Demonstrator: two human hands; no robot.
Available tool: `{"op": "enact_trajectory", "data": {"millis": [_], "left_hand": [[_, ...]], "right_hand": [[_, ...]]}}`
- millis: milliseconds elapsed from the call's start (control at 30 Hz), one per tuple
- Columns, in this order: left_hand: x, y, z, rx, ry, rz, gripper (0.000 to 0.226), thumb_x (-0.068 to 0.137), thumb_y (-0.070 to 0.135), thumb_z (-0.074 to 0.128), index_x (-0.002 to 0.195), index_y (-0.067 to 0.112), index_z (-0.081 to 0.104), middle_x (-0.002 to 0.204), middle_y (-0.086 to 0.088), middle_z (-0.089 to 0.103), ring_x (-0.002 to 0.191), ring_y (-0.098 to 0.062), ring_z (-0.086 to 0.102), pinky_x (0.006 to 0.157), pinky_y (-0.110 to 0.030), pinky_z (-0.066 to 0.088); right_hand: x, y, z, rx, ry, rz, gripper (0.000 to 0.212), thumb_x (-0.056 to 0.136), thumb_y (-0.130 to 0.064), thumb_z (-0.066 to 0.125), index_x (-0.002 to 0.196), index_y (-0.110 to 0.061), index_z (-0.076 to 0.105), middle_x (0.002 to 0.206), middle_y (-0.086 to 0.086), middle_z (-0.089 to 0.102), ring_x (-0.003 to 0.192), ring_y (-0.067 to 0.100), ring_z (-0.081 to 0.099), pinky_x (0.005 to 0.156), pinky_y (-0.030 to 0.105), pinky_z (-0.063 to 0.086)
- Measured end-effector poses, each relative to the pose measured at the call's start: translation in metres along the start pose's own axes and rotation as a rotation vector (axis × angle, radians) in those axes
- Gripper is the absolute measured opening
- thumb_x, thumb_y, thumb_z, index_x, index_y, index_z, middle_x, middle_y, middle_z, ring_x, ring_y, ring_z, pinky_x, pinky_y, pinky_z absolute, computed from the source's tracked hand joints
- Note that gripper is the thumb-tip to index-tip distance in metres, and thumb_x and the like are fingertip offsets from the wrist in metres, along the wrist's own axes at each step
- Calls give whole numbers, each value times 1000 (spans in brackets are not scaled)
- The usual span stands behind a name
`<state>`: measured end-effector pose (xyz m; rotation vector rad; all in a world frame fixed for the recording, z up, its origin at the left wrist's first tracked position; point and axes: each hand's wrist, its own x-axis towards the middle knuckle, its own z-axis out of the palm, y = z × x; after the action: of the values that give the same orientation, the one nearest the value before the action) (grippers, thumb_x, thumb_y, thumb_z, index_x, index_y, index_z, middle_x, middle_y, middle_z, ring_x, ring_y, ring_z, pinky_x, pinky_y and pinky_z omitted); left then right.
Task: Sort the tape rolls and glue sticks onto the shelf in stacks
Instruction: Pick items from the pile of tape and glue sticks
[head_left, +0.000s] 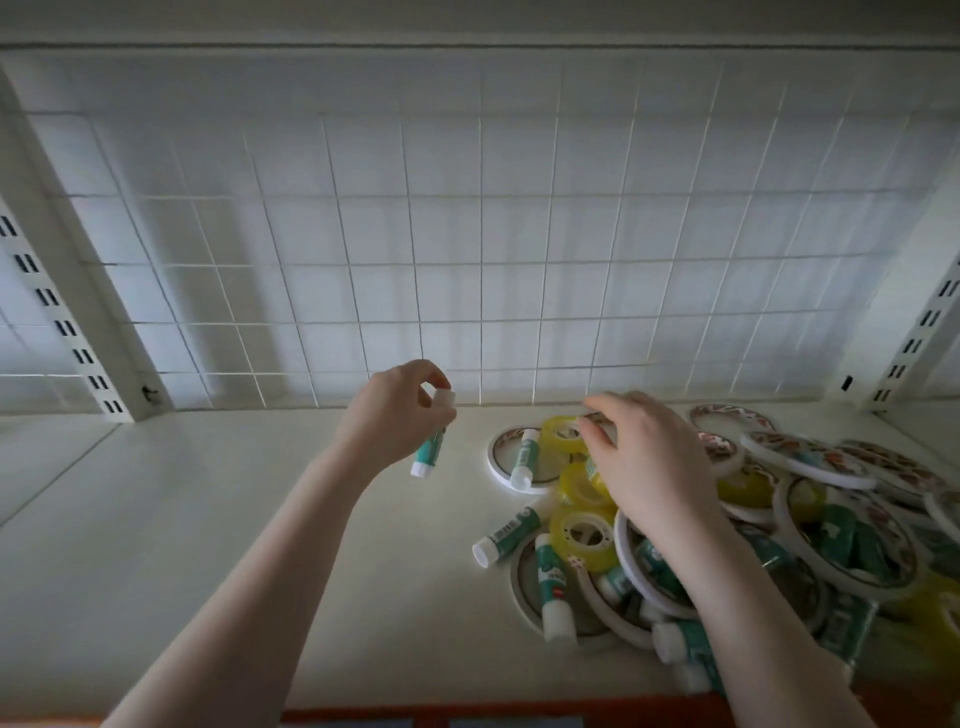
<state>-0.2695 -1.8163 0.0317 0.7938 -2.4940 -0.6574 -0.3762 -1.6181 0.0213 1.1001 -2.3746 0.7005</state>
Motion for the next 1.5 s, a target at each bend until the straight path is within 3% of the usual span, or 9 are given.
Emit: {"op": "enact_trajectory", "data": {"millis": [167,333,567,800,1200,1300,1400,1500], "left_hand": [[-19,-25,-13,-62,34,-43,12,81,24,64,92,24,60,77,7,66,62,-7,53,52,-24,35],[-31,-44,-15,-76,45,-71,15,80,24,65,94,24,60,75,9,66,63,-10,56,53,-23,36],[-36,-59,-12,-138,79,-112,10,82,27,64,91,22,61,74,8,66,68,-16,58,57,-25,40],[-35,-63,-9,-188,71,-136,9,81,30,64,88,24,61,74,7,66,68,-14,56,57,-25,37],[-36,-65,-8,-225,69,-148,8,81,30,64,86,24,61,74,5,67,70,-17,59,57,-25,38],[-37,-65,-9,-228,69,-149,8,81,30,64,86,25,61,74,6,67,70,-15,58,56,-25,36],[-38,-65,-10,-237,71,-156,8,81,30,65,86,25,61,75,7,66,71,-14,59,57,-25,39],[-40,-64,-11,-247,78,-154,8,81,29,66,87,25,62,73,7,67,71,-16,60,60,-25,43]], "right_hand": [[26,-17,20,-40,-178,2,26,97,-28,43,106,-15,64,97,1,67,83,17,61,62,23,40],[38,-35,44,-125,-326,21,25,97,-27,44,103,-13,63,96,4,66,84,22,60,63,27,42],[39,-43,65,-251,-407,80,19,93,-24,47,96,-13,62,82,1,62,74,19,59,53,26,40],[36,-42,57,-31,-427,172,46,86,-27,58,131,-17,53,124,1,61,109,22,57,77,27,46],[33,-43,52,116,-460,233,49,81,-22,63,129,-18,54,126,0,59,109,19,56,79,25,46],[30,-42,49,188,-424,240,48,79,-20,64,127,-20,55,120,0,61,101,17,58,73,25,45],[29,-44,47,265,-384,223,47,78,-19,65,124,-24,56,101,-2,65,87,16,60,70,28,51],[27,-46,44,302,-345,166,41,77,-16,63,117,-26,59,80,-8,61,68,11,56,55,22,42]]}}
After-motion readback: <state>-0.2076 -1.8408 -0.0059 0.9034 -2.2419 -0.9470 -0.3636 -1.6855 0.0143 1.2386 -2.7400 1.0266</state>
